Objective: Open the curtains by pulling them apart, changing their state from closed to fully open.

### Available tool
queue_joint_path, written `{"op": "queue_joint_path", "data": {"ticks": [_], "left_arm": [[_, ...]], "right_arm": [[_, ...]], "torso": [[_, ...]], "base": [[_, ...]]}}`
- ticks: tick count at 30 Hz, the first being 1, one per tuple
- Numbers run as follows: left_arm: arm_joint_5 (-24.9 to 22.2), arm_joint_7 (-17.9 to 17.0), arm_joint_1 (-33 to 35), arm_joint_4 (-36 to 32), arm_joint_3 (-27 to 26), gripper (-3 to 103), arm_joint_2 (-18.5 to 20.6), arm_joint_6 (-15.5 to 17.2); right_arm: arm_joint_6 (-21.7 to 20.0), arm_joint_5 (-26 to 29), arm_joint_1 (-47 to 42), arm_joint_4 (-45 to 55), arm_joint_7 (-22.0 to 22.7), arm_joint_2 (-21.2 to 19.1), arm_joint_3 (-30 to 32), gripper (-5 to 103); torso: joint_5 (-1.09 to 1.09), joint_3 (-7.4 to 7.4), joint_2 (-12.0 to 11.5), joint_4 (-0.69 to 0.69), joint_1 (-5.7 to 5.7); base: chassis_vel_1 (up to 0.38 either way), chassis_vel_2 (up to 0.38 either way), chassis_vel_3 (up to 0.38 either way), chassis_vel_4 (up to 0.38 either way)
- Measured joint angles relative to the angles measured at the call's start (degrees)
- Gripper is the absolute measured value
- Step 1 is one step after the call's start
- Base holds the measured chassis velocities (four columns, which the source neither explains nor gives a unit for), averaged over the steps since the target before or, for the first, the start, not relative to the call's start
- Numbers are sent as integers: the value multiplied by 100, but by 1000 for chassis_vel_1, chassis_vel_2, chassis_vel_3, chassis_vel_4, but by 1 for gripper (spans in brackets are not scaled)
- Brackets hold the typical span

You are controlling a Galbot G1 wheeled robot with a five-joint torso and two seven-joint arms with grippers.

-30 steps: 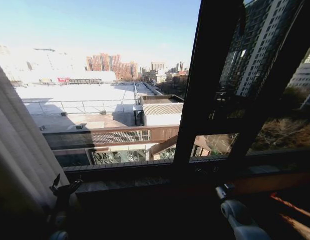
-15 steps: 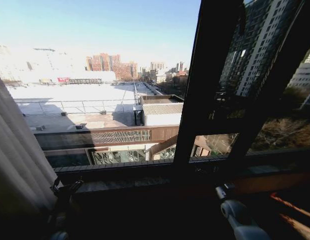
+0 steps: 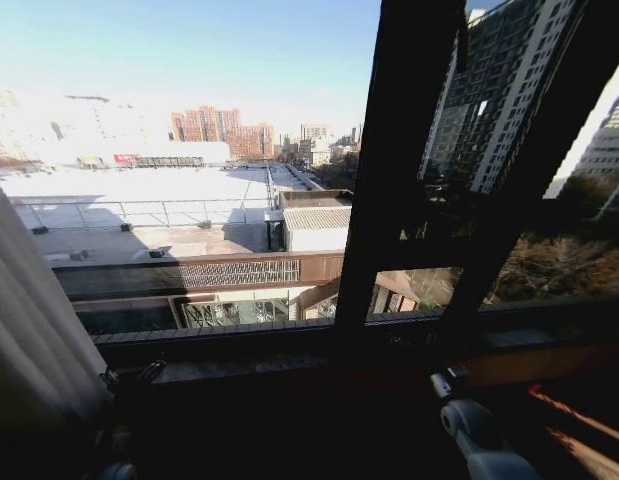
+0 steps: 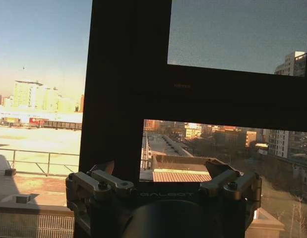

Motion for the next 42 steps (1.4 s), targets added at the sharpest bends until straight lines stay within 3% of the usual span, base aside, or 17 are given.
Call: {"op": "queue_joint_path", "data": {"ticks": [42], "left_arm": [[-2,-8,-3,6,-1,100,4,2]], "right_arm": [[0,0,0,0,0,0,0,100]], "torso": [[-2,-1,0,1,1]], "base": [[-348,-339,348,345]]}}
